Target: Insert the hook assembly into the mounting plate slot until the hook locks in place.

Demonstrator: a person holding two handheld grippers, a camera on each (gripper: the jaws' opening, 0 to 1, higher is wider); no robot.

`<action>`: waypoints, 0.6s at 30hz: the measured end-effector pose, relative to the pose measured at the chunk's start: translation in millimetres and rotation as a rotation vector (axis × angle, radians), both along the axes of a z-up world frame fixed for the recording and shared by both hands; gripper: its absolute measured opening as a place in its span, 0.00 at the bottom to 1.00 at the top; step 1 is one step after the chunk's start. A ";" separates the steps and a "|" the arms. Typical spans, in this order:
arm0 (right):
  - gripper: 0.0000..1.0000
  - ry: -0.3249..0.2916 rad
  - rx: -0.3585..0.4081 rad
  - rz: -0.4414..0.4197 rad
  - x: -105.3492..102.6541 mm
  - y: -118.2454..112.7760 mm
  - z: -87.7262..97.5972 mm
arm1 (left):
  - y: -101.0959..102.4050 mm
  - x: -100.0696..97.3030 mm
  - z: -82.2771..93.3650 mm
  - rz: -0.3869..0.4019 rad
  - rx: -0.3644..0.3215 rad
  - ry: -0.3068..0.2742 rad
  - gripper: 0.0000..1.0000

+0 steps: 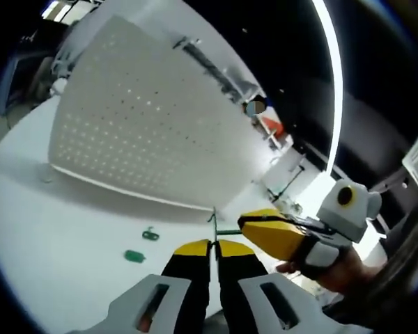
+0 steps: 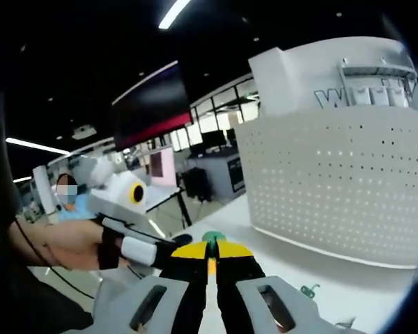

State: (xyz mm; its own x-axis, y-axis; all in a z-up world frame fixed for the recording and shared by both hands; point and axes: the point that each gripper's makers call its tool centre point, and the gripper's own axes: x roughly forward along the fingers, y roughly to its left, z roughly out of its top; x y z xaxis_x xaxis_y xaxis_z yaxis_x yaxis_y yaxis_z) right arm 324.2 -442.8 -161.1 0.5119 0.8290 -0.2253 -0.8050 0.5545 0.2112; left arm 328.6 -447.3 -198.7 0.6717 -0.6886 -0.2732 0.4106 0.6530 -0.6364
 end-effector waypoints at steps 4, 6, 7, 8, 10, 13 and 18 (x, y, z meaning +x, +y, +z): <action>0.03 0.025 0.003 0.014 -0.8 1.5 -1.2 | 1.4 0.2 -1.5 -0.002 0.038 -0.008 0.02; 0.04 0.026 -0.001 0.014 -0.9 2.1 -1.7 | 1.9 0.2 -2.7 -0.004 0.052 -0.009 0.02; 0.04 0.026 -0.001 0.014 -1.0 2.1 -1.5 | 2.1 0.4 -2.3 -0.001 0.050 -0.008 0.02; 0.05 0.025 0.003 0.013 -0.8 2.3 -0.3 | 2.3 0.7 -1.5 0.001 0.048 -0.011 0.02; 0.05 0.029 0.005 0.013 -1.0 2.4 0.9 | 3.8 1.8 -1.2 0.006 0.067 -0.020 0.02; 0.06 0.022 0.005 0.016 -0.9 1.2 2.0 | 7.3 3.1 -3.0 0.002 0.128 -0.038 0.02; 0.05 -0.001 -0.026 0.011 0.8 -4.4 -1.7 | 12.2 4.9 -3.7 0.006 0.163 -0.053 0.02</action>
State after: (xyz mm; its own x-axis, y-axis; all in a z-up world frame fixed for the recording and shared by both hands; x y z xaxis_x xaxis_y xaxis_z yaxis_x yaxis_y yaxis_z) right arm 325.0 -447.1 -162.7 0.5033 0.8283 -0.2462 -0.8109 0.5512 0.1966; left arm 333.5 -435.2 -202.4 0.6918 -0.6343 -0.3450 0.4369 0.7481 -0.4994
